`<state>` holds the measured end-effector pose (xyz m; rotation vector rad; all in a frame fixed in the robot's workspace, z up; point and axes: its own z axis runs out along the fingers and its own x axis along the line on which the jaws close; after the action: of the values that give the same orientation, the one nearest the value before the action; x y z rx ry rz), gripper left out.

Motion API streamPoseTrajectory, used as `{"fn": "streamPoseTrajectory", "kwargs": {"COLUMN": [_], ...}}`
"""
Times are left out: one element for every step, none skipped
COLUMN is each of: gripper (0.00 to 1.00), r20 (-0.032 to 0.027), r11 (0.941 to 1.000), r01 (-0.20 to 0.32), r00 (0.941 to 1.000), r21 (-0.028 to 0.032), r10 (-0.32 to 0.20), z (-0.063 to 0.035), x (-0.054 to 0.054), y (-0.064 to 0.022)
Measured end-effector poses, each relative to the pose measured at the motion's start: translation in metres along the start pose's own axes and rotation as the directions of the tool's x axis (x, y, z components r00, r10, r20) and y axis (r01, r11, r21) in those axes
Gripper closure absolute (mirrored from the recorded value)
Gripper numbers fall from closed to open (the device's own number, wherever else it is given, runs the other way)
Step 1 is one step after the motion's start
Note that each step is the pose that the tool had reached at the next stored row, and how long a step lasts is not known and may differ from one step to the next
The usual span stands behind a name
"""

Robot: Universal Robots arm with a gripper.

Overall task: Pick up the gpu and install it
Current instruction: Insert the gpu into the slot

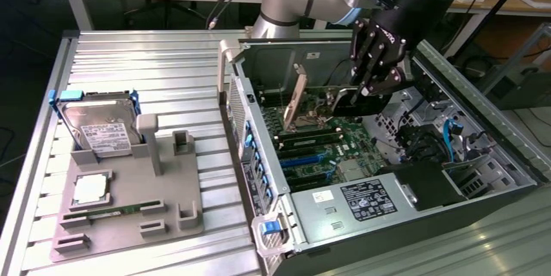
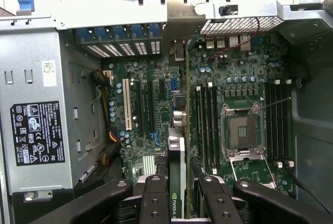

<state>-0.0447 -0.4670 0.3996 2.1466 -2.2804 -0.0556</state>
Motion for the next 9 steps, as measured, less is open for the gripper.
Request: {"fn": "streamPoseTrajectory", "kwargs": {"gripper": [0.73,0.73,0.73,0.73,0.73,0.73,0.73,0.73,0.73], "r20": [0.0001,0.0002,0.0002,0.0004,0.0004,0.0005,0.0005,0.0005,0.0005], "r11": [1.0000,1.0000,1.0000,1.0000,1.0000,1.0000,1.0000,1.0000,1.0000], "r01": [0.000,0.000,0.000,0.000,0.000,0.000,0.000,0.000,0.000], "r00": [1.0000,1.0000,1.0000,1.0000,1.0000,1.0000,1.0000,1.0000,1.0000], "r21": [0.0000,0.0001,0.0000,0.0000,0.0000,0.0000,0.0000,0.0000,0.0000], "r10": [0.000,0.000,0.000,0.000,0.000,0.000,0.000,0.000,0.000], "z": [0.0006,0.0010,0.0014,0.0018,0.0024,0.0028,0.0033,0.0038,0.0043], "x": [0.0000,0.0000,0.0000,0.0000,0.0000,0.0000,0.0000,0.0001,0.0001], "y": [0.0000,0.0000,0.0000,-0.0001,-0.0001,-0.0001,-0.0001,-0.0001,-0.0001]}}
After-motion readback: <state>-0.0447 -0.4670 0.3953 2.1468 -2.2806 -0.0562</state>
